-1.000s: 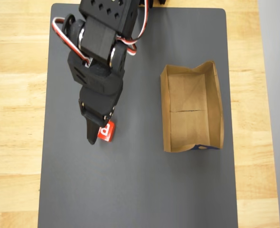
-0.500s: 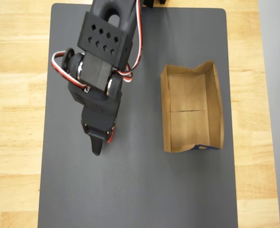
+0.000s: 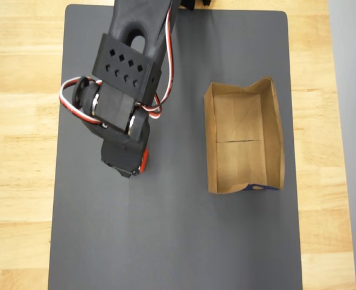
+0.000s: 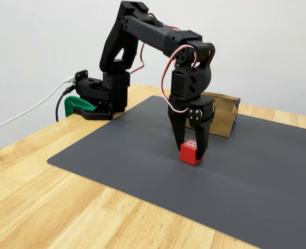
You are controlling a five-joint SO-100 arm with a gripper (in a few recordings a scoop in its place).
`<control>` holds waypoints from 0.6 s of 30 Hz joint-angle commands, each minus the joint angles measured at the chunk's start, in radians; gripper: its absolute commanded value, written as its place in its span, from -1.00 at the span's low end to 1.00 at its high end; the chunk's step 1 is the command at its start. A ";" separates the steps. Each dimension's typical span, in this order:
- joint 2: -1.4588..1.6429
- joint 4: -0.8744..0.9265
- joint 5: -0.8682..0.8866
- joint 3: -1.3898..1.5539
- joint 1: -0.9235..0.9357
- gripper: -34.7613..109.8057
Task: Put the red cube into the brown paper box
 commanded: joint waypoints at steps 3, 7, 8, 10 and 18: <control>0.084 0.008 -0.018 -0.012 0.002 -0.45; 0.221 -0.023 -0.074 0.018 -0.006 -0.46; 0.259 -0.055 -0.089 0.037 -0.003 -0.46; 0.331 -0.133 -0.127 0.086 -0.002 -0.47; 0.710 -0.601 -0.296 0.534 -0.052 -0.52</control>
